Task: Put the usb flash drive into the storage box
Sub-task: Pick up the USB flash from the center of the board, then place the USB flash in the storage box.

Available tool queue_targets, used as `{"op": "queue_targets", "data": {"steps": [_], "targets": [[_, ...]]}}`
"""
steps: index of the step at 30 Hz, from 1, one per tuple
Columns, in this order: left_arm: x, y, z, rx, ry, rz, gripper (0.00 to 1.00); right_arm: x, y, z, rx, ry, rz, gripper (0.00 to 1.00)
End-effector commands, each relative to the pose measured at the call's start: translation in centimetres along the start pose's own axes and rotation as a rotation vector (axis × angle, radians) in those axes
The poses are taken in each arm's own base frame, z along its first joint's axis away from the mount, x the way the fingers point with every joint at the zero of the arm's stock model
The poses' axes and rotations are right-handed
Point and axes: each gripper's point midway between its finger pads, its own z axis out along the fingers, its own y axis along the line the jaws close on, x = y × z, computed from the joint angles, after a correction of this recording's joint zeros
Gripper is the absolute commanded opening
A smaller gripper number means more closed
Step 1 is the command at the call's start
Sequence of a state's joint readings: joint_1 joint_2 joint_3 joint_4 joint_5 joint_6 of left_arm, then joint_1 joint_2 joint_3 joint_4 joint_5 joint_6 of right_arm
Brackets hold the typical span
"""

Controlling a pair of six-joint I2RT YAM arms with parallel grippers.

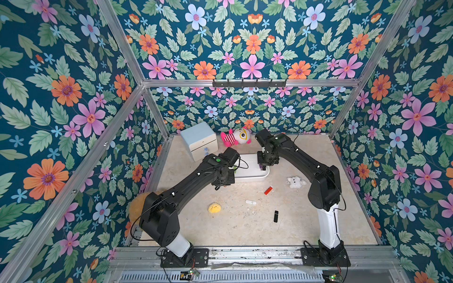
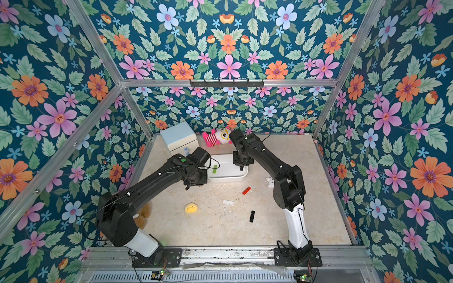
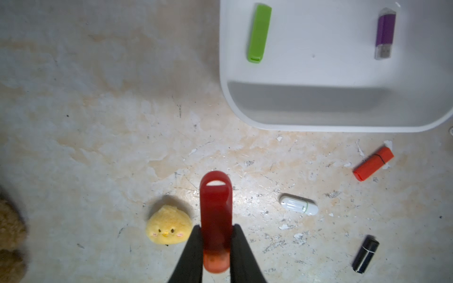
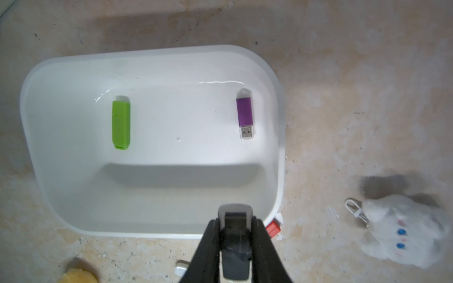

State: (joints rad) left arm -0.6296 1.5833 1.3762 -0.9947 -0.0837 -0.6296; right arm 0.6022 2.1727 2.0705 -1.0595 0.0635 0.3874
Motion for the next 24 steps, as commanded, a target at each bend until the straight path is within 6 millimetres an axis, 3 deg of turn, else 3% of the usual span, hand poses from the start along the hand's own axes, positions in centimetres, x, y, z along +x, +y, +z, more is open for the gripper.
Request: {"op": "queue_targets", "data": {"steps": [1,9,15,24], "targets": [[0.1,1.1,-0.1,-0.019,0.025,0.029,0.00,-0.5,0.7,0.9,-0.006,0.026,-0.048,0.00],[-0.2,1.9,0.7,0.009,0.047,0.005,0.00,-2.3,1.7,4.3,0.010,0.046,-0.072,0.00],[-0.2,2.3,0.9,0.015,0.052,0.006,0.00,-1.9,1.7,6.9,0.010,0.076,-0.070,0.00],[0.1,2.5,1.2,0.025,0.061,-0.005,0.00,-1.5,1.5,9.3,0.025,0.094,-0.084,0.00]]}}
